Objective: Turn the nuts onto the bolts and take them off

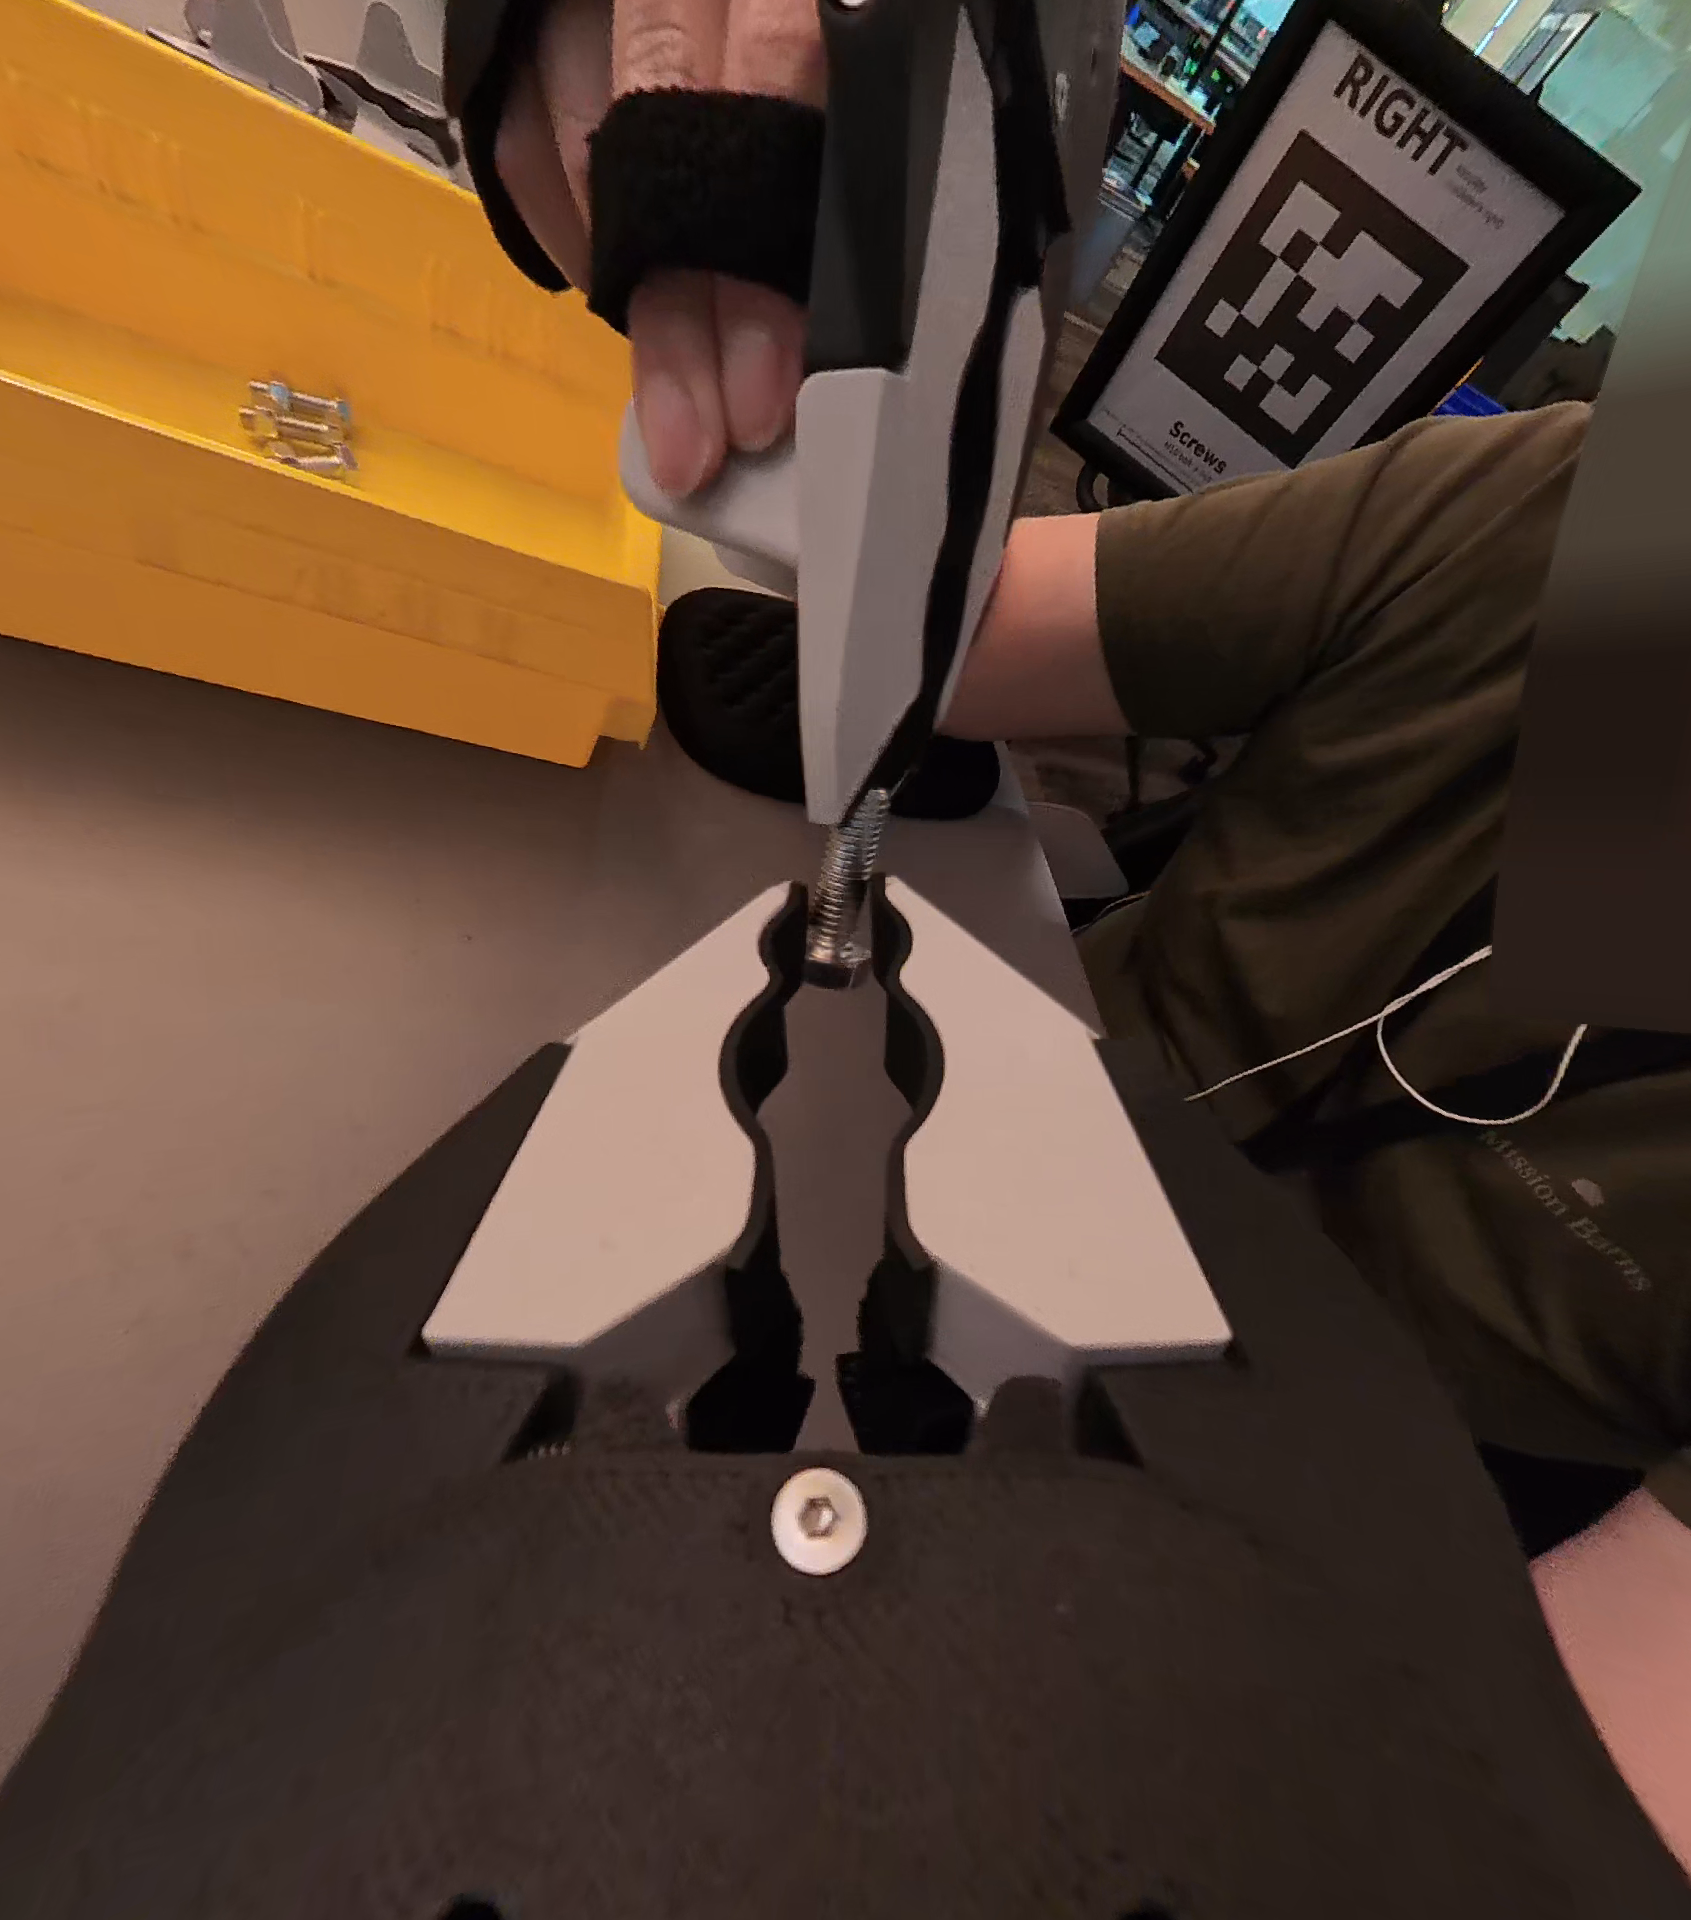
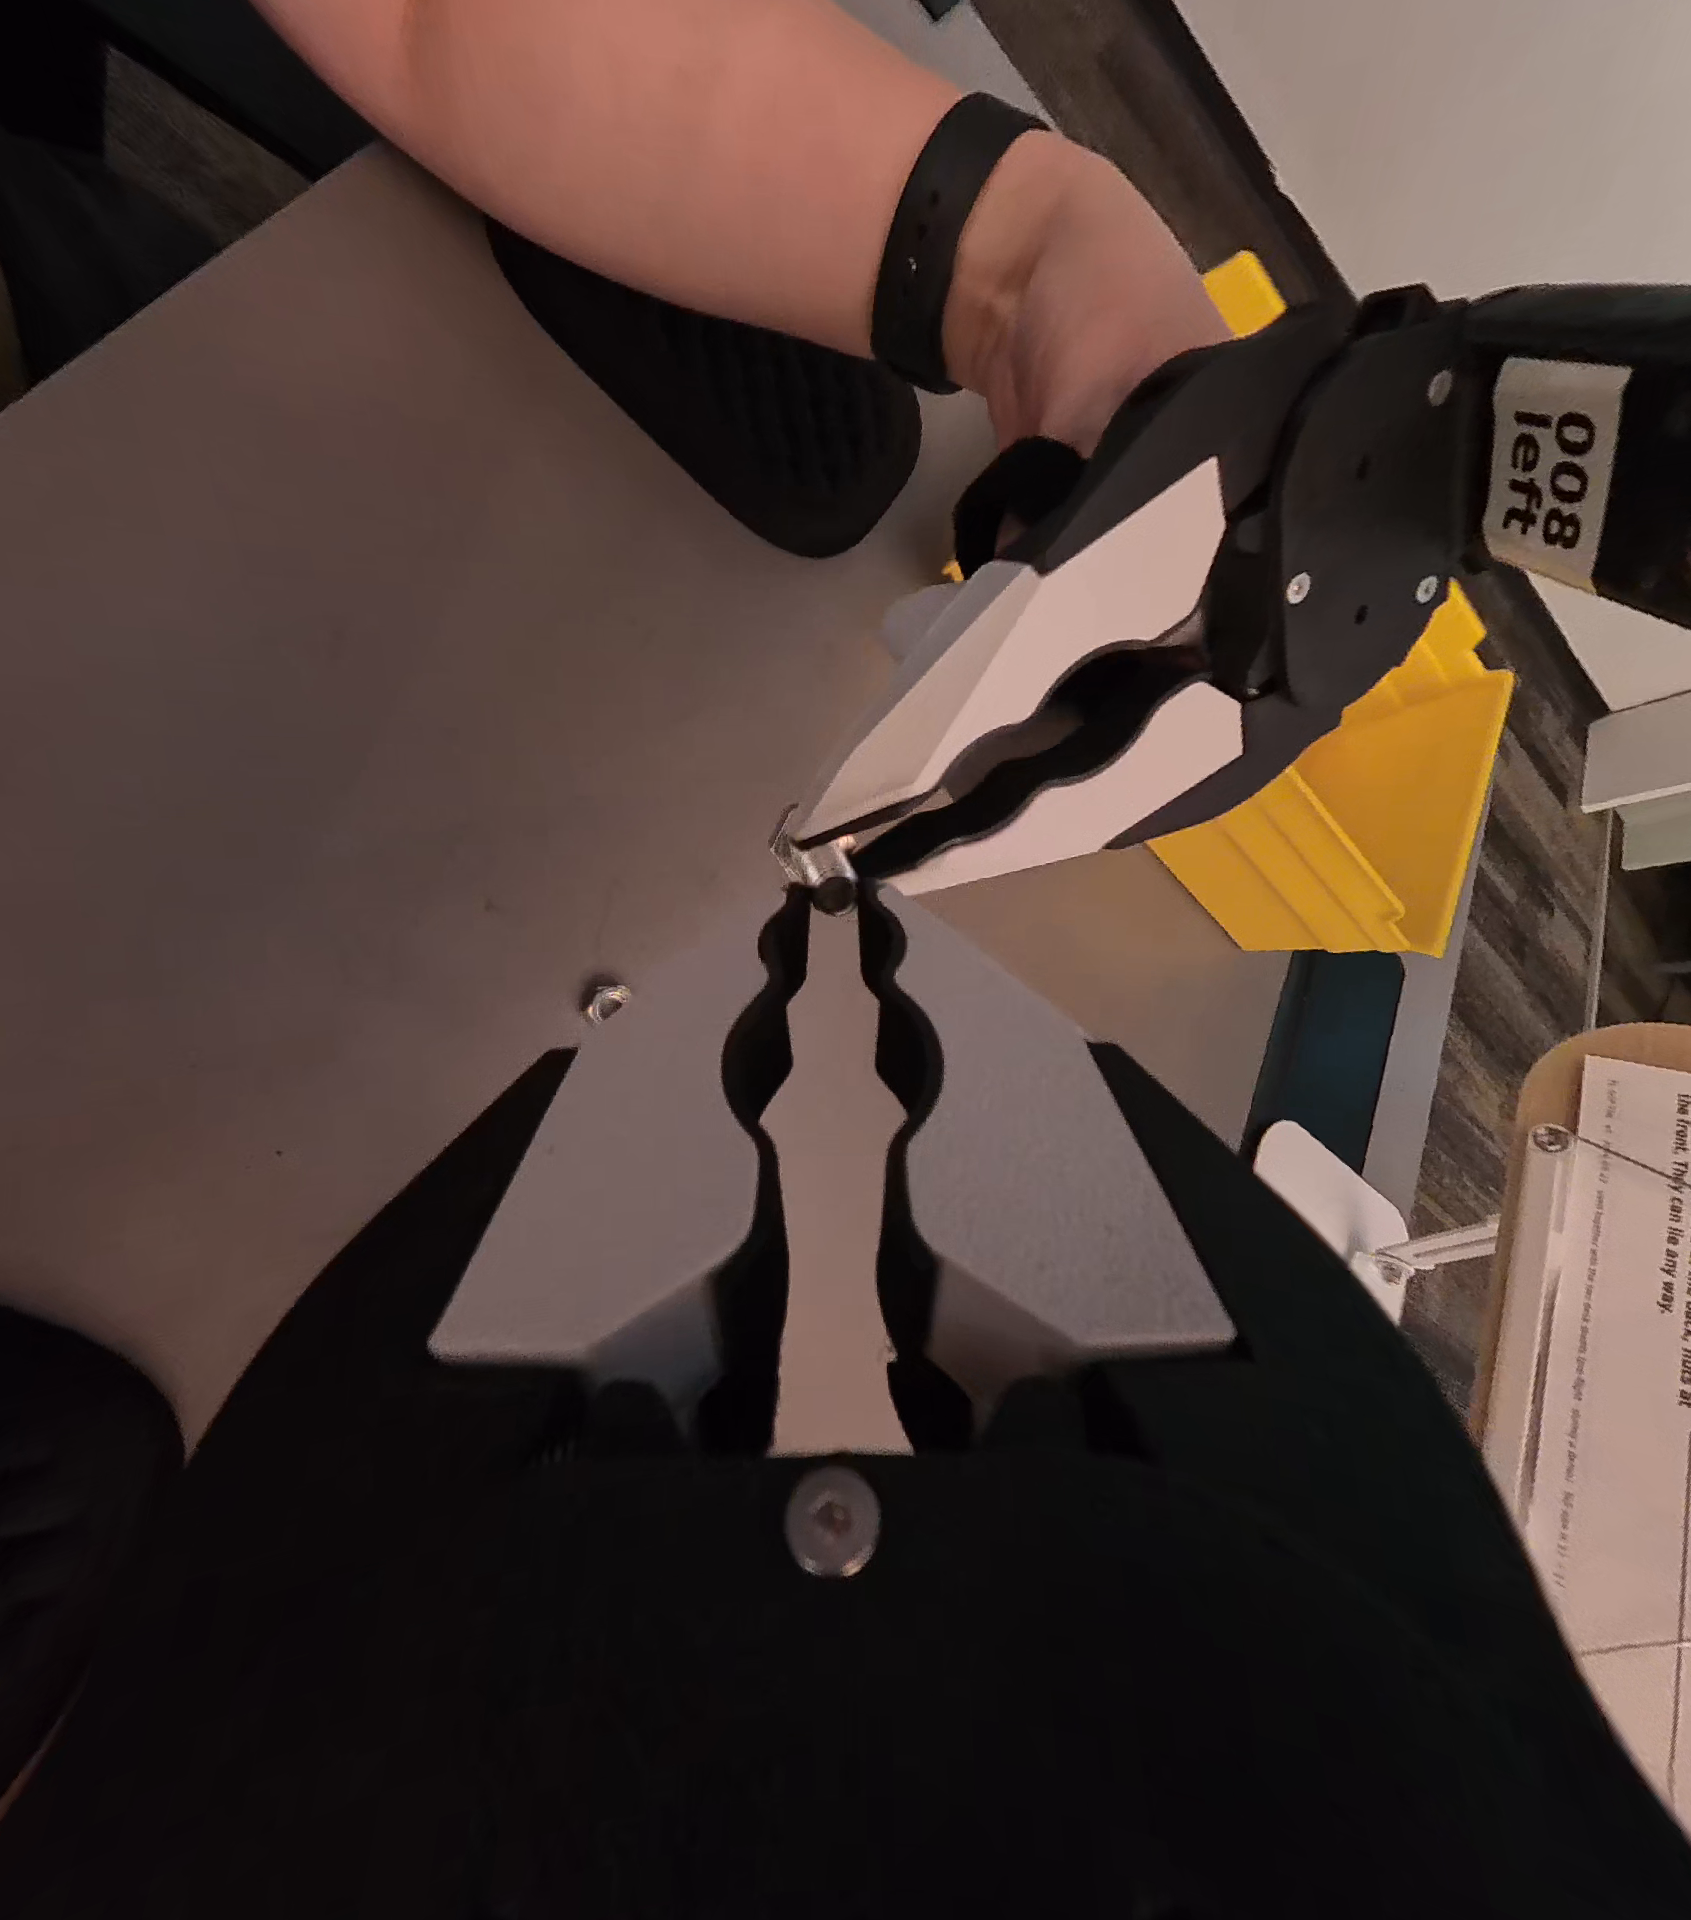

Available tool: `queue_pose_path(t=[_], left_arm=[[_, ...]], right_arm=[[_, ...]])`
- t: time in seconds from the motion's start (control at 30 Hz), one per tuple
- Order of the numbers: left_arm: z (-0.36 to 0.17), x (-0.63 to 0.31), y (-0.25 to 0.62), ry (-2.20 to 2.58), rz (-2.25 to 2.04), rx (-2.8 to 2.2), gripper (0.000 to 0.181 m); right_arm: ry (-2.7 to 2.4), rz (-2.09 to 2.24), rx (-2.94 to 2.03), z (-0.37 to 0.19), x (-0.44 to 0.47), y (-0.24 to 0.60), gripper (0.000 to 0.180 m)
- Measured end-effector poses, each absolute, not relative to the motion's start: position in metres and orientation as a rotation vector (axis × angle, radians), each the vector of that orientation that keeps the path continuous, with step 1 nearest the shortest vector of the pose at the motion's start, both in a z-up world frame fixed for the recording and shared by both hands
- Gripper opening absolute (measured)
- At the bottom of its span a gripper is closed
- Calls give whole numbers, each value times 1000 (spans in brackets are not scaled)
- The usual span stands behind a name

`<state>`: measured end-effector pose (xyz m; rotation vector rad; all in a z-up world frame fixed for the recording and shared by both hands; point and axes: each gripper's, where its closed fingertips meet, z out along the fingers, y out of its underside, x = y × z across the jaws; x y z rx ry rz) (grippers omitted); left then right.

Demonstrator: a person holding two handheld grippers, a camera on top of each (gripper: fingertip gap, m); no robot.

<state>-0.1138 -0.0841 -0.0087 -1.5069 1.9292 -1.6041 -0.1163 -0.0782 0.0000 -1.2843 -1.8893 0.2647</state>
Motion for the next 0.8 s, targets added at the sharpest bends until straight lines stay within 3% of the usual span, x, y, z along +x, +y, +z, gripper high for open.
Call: queue_pose_path(t=[0.8], left_arm=[[-21, -113, -81, 2017, -1330, -1464, 8]], right_arm=[[-1820, 321, -1261, 3, -120, -66, 10]])
